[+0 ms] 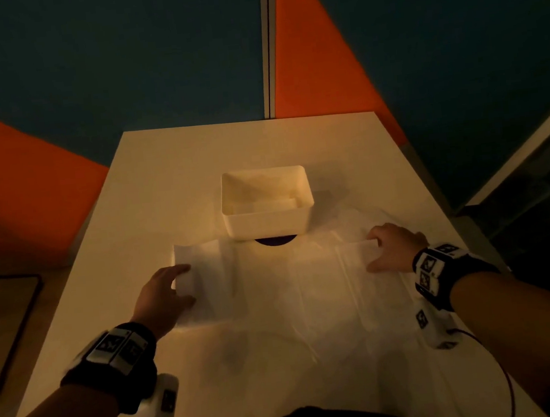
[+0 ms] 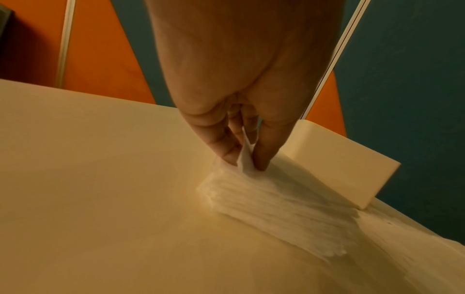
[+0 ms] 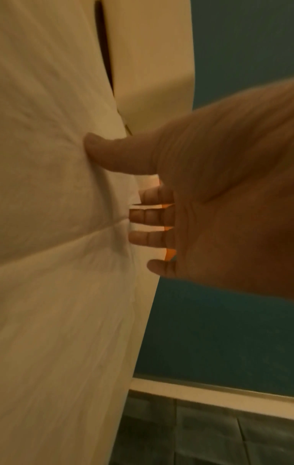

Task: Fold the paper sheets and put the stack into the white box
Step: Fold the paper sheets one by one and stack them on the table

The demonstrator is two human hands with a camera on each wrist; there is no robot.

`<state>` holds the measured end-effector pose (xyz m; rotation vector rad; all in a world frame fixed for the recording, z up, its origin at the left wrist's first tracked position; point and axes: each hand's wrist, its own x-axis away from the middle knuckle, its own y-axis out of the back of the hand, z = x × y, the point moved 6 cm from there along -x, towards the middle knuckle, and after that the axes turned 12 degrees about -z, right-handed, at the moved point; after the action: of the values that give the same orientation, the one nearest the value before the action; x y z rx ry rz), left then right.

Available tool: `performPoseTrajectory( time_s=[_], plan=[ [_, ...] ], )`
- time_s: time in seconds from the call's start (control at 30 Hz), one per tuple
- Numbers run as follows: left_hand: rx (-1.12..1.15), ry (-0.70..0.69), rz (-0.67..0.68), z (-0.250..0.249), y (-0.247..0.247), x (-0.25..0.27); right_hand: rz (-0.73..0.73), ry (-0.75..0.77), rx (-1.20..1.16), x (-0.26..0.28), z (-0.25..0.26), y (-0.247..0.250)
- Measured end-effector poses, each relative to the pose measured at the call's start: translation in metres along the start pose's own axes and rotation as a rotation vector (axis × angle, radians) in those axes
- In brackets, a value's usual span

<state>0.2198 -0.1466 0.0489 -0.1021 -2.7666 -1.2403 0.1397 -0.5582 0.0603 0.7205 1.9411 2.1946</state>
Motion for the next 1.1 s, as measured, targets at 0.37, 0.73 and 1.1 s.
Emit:
performPoseTrajectory(
  time_s=[0.37, 0.73, 1.1],
  plan=[
    [-0.025, -0.002, 0.006, 0.003, 0.000, -0.001, -0.001, -0.045, 0.036, -0.001, -0.028, 0.020],
    [-0.074, -0.047, 0.022, 0.002, -0.002, -0.007, 0.022, 0.109, -0.037, 0.011, -0.017, 0.045],
    [-0.445, -0.125, -0.070, -0.013, 0.005, -0.001, -0.278, -0.056, -0.936, 0.044, 0.006, 0.100]
  ],
)
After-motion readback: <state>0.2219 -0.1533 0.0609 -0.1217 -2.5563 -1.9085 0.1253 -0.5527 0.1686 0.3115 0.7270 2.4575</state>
